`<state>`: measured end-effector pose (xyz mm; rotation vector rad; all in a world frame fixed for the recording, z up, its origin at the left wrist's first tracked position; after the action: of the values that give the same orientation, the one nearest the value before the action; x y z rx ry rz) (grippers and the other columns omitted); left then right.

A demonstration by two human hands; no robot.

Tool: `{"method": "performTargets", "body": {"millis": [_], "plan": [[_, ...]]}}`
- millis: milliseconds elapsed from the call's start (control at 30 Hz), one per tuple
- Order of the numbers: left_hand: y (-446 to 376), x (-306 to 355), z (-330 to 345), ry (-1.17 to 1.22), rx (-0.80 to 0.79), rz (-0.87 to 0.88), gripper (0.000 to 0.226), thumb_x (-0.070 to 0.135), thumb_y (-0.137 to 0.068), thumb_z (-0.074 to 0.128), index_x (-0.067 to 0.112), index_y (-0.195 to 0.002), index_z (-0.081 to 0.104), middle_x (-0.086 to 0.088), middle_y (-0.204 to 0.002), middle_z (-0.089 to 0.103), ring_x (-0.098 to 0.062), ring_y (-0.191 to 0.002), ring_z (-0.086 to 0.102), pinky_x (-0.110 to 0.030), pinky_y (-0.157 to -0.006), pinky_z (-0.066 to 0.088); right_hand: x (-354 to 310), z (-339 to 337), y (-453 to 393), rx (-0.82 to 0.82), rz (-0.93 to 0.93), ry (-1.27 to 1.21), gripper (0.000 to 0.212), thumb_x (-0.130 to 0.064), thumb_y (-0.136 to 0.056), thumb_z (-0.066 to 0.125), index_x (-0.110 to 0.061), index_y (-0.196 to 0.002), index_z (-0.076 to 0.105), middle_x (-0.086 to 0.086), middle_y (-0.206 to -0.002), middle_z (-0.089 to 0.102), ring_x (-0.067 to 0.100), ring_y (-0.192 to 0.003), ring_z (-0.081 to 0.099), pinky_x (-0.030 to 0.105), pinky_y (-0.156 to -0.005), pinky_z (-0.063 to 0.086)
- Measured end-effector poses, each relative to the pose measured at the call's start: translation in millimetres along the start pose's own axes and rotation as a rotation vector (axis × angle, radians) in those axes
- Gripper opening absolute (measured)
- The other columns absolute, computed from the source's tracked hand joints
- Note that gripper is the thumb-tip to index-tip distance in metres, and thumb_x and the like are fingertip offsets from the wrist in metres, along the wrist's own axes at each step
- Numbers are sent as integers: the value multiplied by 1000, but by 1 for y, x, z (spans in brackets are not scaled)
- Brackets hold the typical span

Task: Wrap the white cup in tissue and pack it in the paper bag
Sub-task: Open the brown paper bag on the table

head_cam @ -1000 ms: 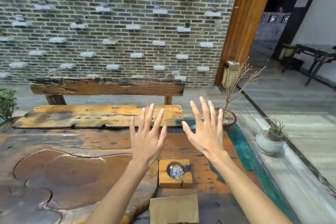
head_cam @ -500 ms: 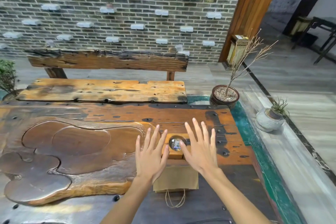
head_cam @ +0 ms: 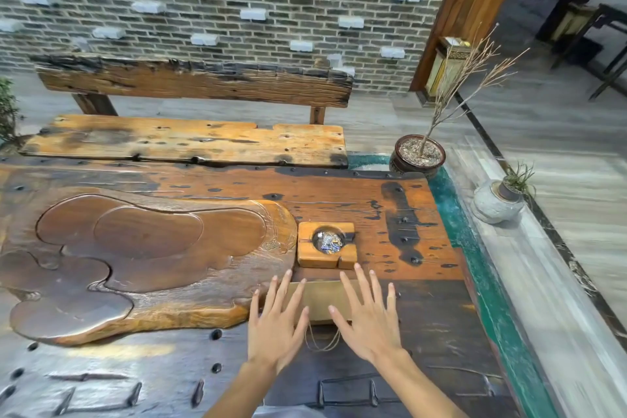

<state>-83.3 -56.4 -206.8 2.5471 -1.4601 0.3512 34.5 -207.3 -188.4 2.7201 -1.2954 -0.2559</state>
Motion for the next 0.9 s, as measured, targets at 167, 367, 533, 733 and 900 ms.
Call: {"method": "performTargets", "body": {"millis": [167, 367, 533, 733, 900], "plan": [[5, -2, -2, 43, 17, 41, 50, 52, -99, 22, 41, -146, 36, 15, -161, 23, -7, -149, 20, -37, -117, 15, 1, 3, 12, -70, -6, -58, 77, -77, -89, 14, -39, -156, 15, -10, -167, 4, 18, -155, 4, 54, -121, 1], [-17, -20, -18, 342, 53, 4, 32, 33, -100, 37, 24, -111, 65, 8, -112, 68, -13, -109, 60, -33, -88, 48, 15, -24, -2, -74, 92, -166, 82, -80, -82, 30, -28, -143, 45, -12, -154, 41, 12, -140, 39, 41, -108, 41], [-45, -43, -19, 550, -14, -193, 24, 28, -100, 46, 15, -107, 65, 0, -105, 59, -14, -90, 60, -29, -79, 45, 48, -26, -37, -81, 312, -438, 59, -72, -83, 50, -29, -122, 59, -10, -126, 62, 15, -117, 59, 37, -87, 50], [-63, -59, 19, 800, -289, -555, 39, 44, -96, 50, 10, -113, 59, -2, -99, 61, -19, -96, 59, -37, -83, 47, 79, 12, -74, -201, 561, -775, 53, -64, -83, 60, -13, -97, 61, 12, -110, 71, 25, -104, 64, 39, -93, 51], [-62, -59, 53, 924, -385, -668, 29, 48, -95, 50, 22, -103, 58, -11, -100, 70, -29, -95, 67, -48, -97, 51, 75, 35, -82, -265, 607, -786, 41, -53, -90, 59, -14, -77, 51, 11, -77, 63, 23, -71, 62, 46, -86, 57]]}}
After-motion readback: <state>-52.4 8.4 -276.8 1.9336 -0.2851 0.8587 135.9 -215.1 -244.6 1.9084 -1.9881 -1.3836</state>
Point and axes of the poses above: each hand's wrist, its own y-axis away from the middle knuckle, its own z-axis out of the palm, x = y × z, the point moved 5 cm from there along -y, towards the middle knuckle
